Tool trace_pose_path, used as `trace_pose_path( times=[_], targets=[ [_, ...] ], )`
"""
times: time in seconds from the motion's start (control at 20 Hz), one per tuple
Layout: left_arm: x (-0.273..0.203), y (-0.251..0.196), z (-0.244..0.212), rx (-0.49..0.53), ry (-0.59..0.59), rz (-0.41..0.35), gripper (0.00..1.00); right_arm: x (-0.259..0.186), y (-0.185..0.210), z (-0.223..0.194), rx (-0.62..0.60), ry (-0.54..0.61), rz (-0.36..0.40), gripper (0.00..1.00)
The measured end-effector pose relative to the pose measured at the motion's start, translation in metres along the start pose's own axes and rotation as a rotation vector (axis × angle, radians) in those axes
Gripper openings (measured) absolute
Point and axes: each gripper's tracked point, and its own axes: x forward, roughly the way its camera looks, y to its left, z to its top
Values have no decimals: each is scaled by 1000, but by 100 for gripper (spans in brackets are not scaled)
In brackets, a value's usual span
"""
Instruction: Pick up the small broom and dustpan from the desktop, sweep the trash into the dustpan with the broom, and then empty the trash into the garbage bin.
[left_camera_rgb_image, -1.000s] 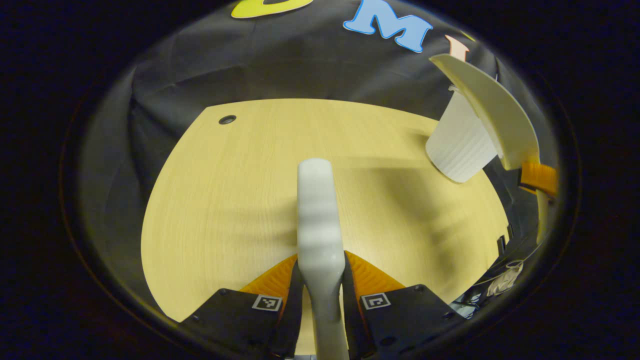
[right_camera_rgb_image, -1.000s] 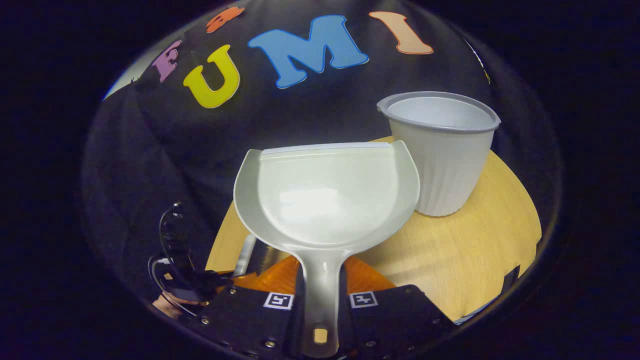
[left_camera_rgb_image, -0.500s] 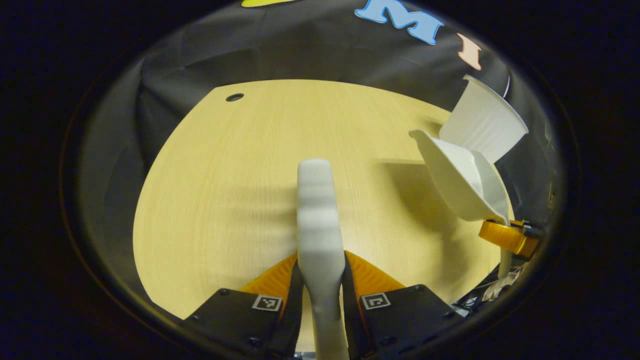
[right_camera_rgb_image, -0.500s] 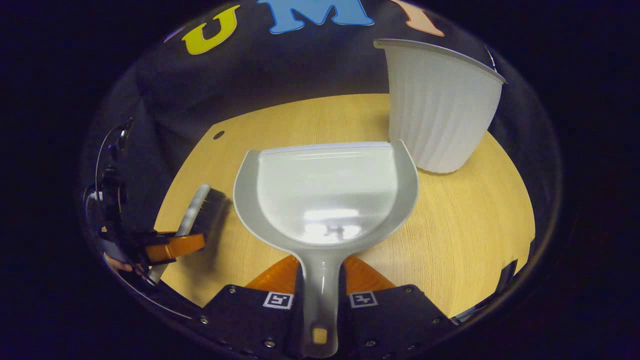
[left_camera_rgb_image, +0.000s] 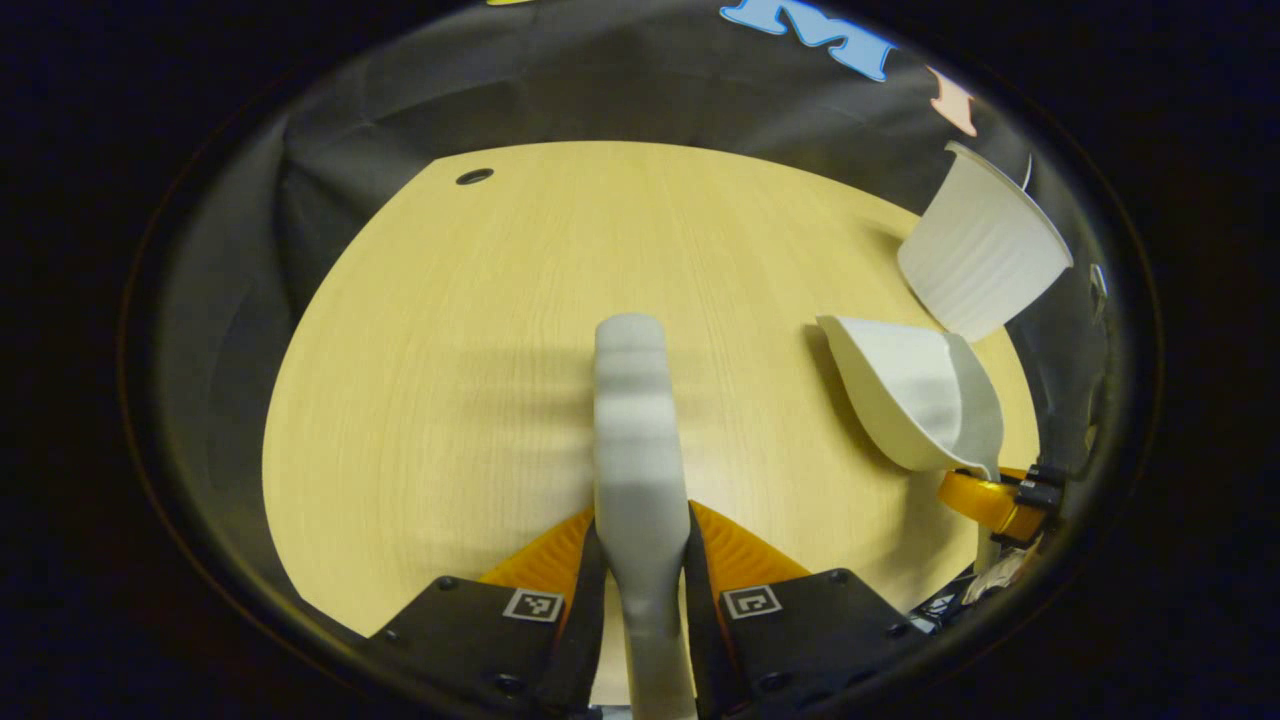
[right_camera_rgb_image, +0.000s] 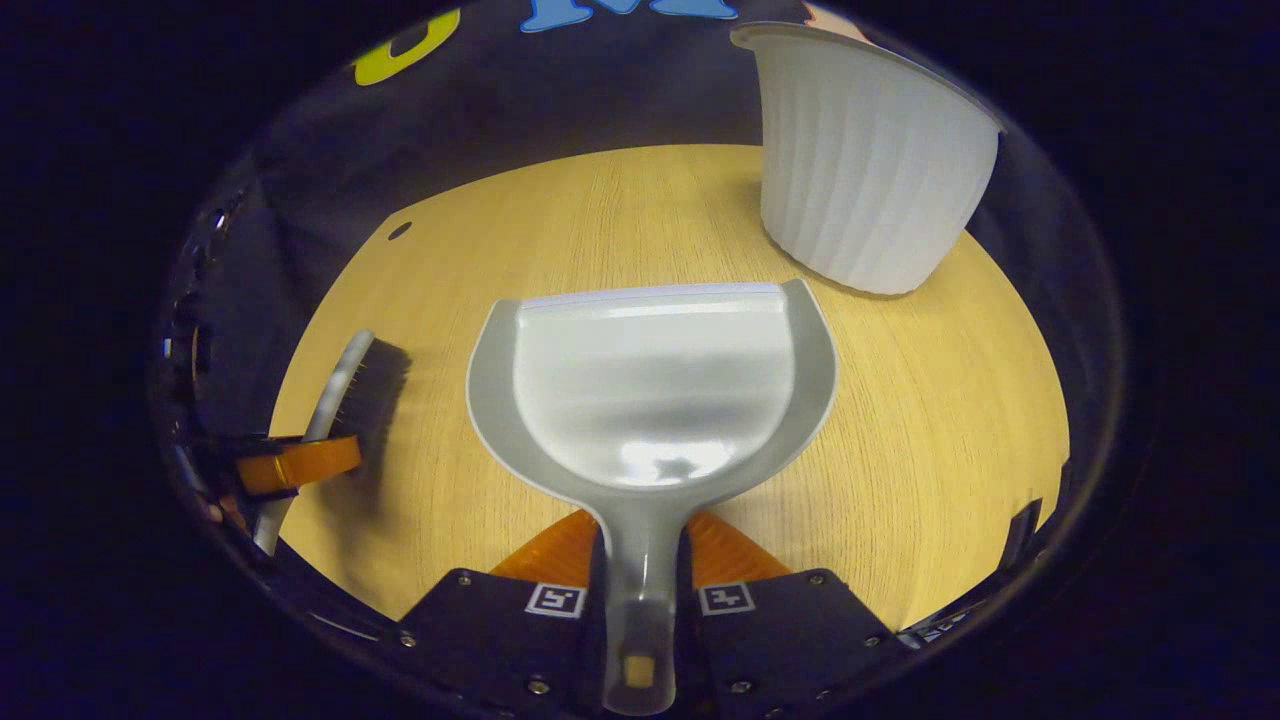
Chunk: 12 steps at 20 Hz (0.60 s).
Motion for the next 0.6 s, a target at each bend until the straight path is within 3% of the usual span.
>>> trace_pose_path(
  times=[0.6],
  targets=[
    [-4, 0, 3, 10, 29, 28, 48, -2, 4, -6, 20, 23, 17, 34]
  ],
)
